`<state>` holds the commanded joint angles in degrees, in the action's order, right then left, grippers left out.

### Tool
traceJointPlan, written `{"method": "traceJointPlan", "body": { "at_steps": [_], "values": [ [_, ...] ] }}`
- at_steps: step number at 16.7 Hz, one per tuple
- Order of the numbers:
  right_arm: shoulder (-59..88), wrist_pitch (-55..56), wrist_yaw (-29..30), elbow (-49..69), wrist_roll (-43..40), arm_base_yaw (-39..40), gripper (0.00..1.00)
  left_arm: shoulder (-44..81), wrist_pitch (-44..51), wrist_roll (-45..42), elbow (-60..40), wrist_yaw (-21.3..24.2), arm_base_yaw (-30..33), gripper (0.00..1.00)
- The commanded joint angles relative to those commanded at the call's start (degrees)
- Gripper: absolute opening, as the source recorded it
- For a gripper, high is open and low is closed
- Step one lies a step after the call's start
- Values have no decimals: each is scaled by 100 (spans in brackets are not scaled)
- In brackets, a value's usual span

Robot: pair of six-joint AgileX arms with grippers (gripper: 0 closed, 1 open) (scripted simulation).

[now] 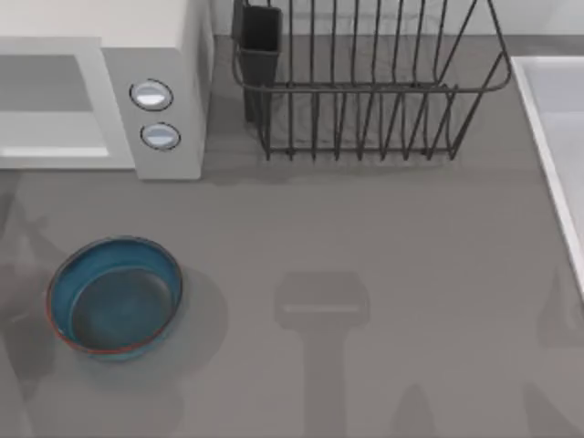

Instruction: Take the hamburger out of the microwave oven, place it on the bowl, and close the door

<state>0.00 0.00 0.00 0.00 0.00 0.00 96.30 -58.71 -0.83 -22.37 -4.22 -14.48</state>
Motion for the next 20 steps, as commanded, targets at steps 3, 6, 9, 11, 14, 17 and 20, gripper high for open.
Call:
{"method": "traceJointPlan", "body": {
  "at_steps": [3,6,9,11,14,17,20],
  "values": [
    [0,0,0,0,0,0,100,-616,672,-1,-35,-8,-4,0],
    [0,0,0,0,0,0,100,-829,903,-2,-46,-11,-5,0],
    [0,0,0,0,0,0,100,-811,890,-12,-30,-13,-1,0],
    [0,0,0,0,0,0,100,-799,944,44,-71,-26,31,0],
    [0,0,0,0,0,0,100,-671,1455,563,-443,-149,314,0],
    [0,0,0,0,0,0,100,-393,2506,1629,-1132,-390,826,0],
    [0,0,0,0,0,0,100,2,4064,3203,-2032,-731,1480,0]
  ]
}}
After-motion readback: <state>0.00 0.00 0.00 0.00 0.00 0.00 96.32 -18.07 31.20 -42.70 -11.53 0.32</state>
